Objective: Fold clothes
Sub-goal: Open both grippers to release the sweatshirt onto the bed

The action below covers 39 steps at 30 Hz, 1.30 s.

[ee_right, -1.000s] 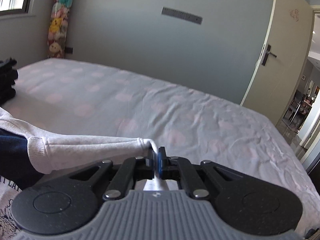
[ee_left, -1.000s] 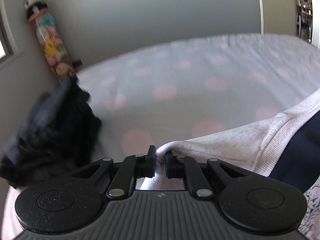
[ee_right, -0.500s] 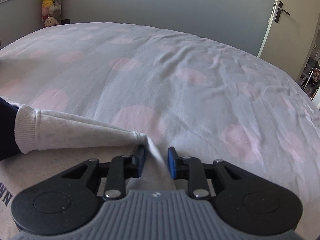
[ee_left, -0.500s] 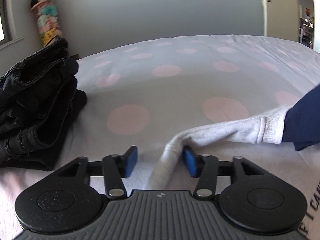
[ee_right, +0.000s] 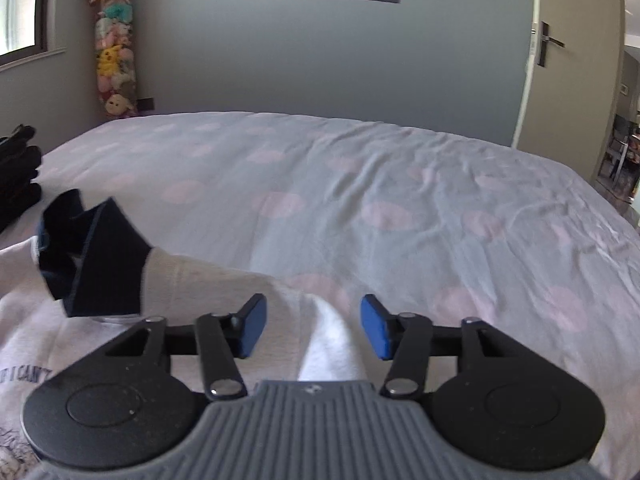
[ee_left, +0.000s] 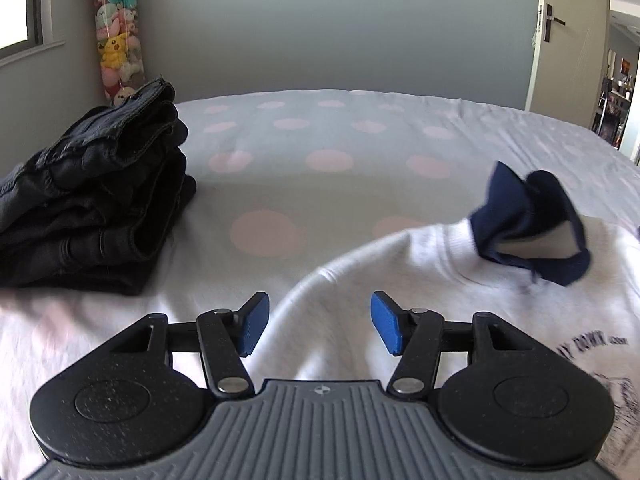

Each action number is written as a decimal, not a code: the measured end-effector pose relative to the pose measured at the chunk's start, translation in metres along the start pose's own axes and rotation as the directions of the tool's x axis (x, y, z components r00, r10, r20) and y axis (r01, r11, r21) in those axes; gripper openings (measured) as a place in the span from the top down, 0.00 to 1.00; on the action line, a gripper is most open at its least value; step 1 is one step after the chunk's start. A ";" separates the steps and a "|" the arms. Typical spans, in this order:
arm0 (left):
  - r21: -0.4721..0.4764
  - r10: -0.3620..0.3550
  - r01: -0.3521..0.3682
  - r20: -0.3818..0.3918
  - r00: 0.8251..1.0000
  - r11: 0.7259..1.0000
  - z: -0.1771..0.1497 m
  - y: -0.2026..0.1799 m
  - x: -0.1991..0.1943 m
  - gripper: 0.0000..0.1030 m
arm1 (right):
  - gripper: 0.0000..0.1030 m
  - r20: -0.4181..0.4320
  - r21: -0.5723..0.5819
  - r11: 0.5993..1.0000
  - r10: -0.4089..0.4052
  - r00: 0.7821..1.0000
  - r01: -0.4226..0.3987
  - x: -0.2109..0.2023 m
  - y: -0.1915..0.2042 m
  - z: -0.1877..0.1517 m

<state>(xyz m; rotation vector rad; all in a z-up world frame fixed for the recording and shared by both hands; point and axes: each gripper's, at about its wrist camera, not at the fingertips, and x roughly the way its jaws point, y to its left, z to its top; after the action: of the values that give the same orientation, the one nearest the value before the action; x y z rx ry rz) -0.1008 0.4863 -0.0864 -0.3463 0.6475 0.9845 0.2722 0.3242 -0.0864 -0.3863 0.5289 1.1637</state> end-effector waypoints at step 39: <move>-0.164 -0.082 0.053 -0.173 0.981 0.985 -0.029 -0.041 -0.052 0.38 | 0.47 -0.148 0.175 0.984 0.042 0.988 -0.016 -0.087 -0.034 -0.022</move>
<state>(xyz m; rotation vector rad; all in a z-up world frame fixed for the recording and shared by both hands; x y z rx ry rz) -0.0966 0.4152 -0.0756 -0.5994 0.7176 0.9484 0.2736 0.2339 -0.0535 -0.3187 0.7652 1.1118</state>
